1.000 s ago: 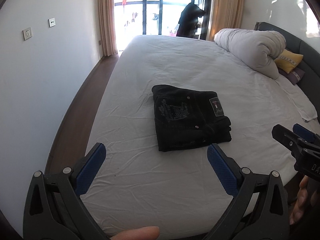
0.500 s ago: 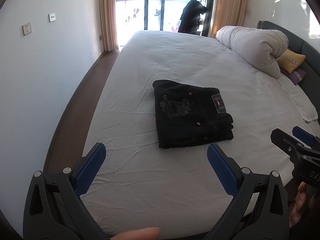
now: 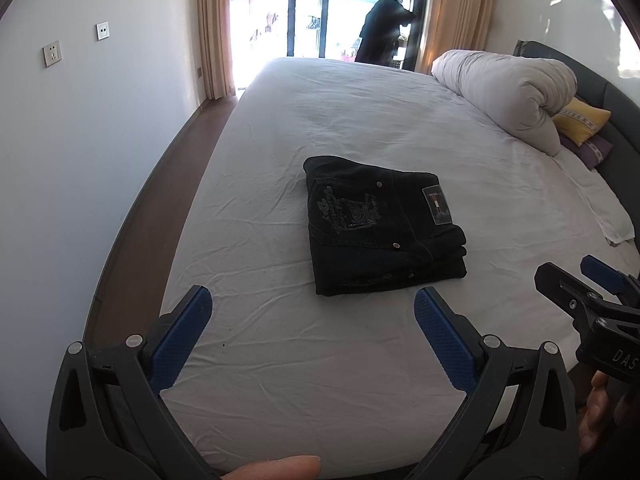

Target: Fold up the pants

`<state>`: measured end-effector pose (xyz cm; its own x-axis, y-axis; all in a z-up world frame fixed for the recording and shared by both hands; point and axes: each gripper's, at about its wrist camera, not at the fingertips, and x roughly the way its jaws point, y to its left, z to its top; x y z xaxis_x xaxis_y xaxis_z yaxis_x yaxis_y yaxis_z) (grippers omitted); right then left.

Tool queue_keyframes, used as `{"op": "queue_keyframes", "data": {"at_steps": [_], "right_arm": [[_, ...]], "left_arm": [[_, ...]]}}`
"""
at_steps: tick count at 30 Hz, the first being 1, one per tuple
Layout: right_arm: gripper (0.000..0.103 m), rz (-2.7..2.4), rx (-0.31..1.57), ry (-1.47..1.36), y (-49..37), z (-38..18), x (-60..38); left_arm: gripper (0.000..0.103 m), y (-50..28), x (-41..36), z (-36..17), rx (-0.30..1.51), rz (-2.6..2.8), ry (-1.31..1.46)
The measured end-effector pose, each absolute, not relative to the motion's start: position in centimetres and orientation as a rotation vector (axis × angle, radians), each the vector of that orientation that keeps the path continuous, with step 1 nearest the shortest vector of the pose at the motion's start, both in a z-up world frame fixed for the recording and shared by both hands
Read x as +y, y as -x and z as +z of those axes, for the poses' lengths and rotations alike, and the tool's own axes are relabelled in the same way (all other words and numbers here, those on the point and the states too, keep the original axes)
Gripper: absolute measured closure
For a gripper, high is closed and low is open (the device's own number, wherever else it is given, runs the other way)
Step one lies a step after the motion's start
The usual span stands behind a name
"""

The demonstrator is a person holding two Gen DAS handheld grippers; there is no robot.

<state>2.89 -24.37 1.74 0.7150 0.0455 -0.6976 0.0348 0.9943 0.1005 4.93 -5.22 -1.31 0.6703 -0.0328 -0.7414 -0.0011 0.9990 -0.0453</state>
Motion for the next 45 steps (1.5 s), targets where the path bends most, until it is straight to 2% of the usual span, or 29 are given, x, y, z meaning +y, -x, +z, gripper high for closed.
{"op": "queue_keyframes", "data": {"at_steps": [45], "right_arm": [[0.0, 0.011, 0.785, -0.101, -3.05, 1.14, -24.07]], "left_arm": [[0.0, -4.93, -5.57, -1.72, 0.841, -0.017, 0.045]]}}
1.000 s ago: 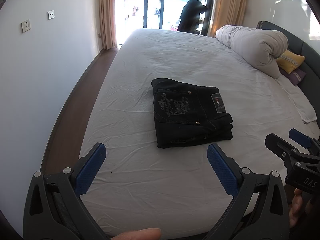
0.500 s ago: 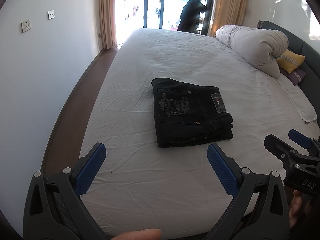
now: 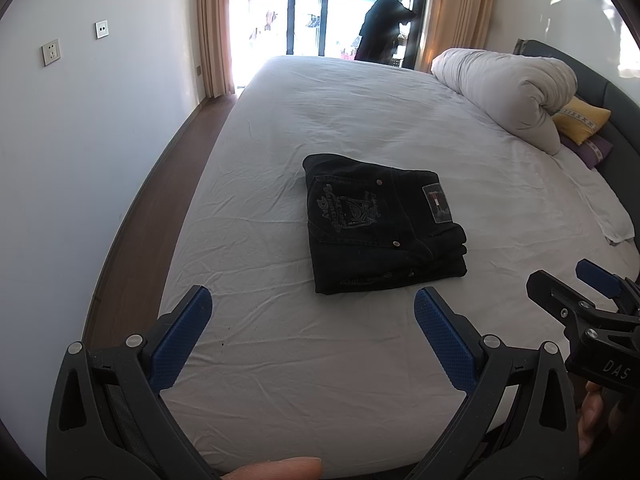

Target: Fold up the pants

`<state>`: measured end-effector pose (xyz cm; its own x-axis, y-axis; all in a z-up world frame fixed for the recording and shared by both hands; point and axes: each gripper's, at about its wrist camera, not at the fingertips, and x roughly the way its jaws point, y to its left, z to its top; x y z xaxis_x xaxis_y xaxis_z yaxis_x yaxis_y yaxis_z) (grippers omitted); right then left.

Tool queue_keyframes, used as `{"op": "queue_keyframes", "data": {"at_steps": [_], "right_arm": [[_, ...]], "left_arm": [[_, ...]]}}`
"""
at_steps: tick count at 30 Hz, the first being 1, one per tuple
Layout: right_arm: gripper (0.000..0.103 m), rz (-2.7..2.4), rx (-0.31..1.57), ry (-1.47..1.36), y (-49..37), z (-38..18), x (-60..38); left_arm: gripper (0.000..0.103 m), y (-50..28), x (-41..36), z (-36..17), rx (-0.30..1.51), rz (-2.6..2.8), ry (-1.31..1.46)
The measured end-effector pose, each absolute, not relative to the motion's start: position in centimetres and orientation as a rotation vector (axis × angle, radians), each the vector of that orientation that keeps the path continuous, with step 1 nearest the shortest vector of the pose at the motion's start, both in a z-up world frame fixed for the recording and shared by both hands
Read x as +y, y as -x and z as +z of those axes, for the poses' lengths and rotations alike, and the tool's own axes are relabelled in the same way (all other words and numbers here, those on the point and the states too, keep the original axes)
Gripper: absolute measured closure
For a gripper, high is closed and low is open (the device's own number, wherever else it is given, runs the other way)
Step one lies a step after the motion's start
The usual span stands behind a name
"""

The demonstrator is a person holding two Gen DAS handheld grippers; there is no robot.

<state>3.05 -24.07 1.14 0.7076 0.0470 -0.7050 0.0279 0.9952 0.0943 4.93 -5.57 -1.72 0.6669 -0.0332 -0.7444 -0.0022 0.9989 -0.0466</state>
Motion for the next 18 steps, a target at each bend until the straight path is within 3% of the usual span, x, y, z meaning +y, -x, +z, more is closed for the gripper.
{"op": "queue_keyframes", "data": {"at_steps": [18], "right_arm": [[0.0, 0.012, 0.792, -0.102, -2.42, 0.55, -23.91]], "left_arm": [[0.0, -4.76, -5.48, -2.27, 0.842, -0.013, 0.052]]}}
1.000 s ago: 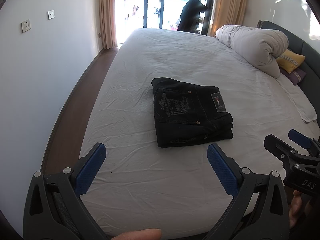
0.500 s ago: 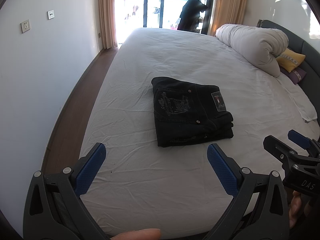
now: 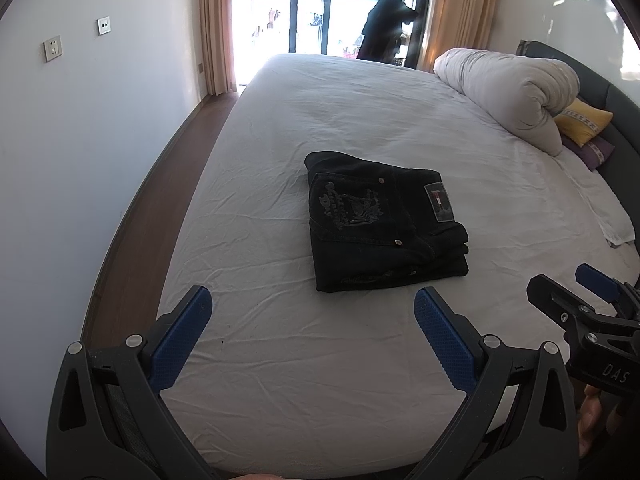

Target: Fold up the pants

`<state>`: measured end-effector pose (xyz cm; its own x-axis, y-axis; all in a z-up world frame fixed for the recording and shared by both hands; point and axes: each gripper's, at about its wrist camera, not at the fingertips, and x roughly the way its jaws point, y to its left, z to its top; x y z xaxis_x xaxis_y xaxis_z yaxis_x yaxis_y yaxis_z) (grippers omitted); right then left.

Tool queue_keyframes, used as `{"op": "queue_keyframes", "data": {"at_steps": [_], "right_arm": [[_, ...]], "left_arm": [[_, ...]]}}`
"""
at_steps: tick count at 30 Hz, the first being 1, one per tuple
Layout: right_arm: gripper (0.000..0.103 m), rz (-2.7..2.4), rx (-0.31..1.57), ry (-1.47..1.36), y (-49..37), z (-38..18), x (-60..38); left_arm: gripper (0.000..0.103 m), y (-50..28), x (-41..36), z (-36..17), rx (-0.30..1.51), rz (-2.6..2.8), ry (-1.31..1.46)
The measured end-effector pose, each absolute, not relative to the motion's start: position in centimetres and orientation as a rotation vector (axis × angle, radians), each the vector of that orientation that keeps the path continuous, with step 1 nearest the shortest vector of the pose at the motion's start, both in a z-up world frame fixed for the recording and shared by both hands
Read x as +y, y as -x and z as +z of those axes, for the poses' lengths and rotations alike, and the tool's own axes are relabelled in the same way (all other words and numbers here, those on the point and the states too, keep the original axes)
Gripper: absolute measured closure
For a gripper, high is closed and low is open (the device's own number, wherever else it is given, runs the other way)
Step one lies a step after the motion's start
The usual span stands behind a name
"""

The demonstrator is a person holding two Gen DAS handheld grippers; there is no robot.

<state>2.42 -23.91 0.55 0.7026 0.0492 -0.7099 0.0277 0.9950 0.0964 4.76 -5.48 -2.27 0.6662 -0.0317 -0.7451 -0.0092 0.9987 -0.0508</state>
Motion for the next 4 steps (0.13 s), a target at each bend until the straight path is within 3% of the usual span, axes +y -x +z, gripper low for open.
{"op": "queue_keyframes", "data": {"at_steps": [4], "right_arm": [[0.0, 0.013, 0.797, -0.108, -2.02, 0.31, -24.16]], "left_arm": [[0.0, -4.71, -5.5, -2.31, 0.836, 0.0, 0.038]]}}
